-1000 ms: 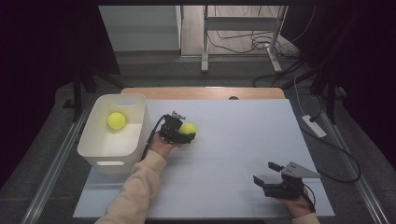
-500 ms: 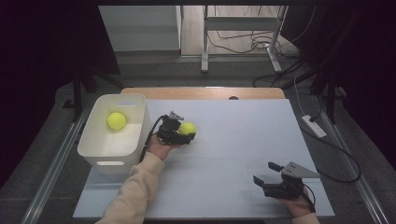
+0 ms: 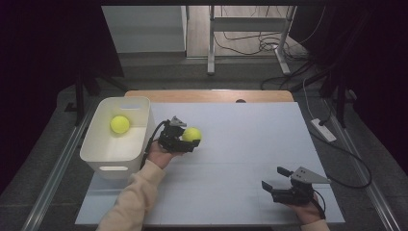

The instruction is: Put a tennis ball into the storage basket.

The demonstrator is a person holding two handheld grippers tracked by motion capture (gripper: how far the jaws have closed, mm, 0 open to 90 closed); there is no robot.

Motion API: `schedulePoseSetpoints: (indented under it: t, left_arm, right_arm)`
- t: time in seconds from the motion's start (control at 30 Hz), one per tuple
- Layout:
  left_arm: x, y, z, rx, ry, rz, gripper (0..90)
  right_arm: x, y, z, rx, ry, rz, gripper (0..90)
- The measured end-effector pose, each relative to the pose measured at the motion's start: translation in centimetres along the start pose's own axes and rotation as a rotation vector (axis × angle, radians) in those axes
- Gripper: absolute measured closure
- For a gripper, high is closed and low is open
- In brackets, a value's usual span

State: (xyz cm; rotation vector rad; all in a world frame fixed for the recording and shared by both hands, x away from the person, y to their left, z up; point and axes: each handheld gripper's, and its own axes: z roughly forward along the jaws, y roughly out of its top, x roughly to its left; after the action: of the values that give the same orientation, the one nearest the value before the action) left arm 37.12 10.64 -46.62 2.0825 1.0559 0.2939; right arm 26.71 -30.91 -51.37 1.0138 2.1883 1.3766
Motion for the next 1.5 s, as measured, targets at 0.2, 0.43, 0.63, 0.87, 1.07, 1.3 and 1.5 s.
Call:
schedulePoseSetpoints:
  t: [0.2, 0.43, 0.63, 0.87, 1.07, 1.3, 1.5]
  left_arm:
    - [-0.5, 0.0, -1.2, -0.015, -0.019, 0.017, 27.4]
    - [-0.6, 0.1, -2.7, -0.035, -0.050, 0.018, 27.4]
    - [-0.8, 0.2, -3.8, -0.049, -0.078, 0.022, 27.4]
    - [-1.4, 0.4, -4.3, -0.057, -0.078, 0.042, 27.4]
    - [-1.3, 0.5, -4.6, -0.073, -0.077, 0.035, 27.3]
    - [-1.4, 0.6, -5.0, -0.089, -0.074, 0.036, 27.4]
    - [-1.4, 0.7, -5.4, -0.108, -0.075, 0.033, 27.3]
  right_arm:
    - [-0.1, 0.0, 0.0, -0.001, 0.001, 0.002, 14.0]
    - [0.0, 0.0, 0.0, 0.001, 0.001, -0.002, 13.9]
    - [0.0, 0.0, 0.0, 0.000, 0.001, -0.001, 14.0]
    - [0.0, -0.1, 0.0, 0.000, 0.000, -0.001, 14.0]
    - [0.0, -0.1, -0.1, 0.000, 0.000, -0.001, 14.0]
    - [0.0, -0.1, 0.0, 0.002, -0.001, -0.001, 13.9]
    - [0.0, -0.1, 0.0, 0.000, -0.002, -0.001, 13.9]
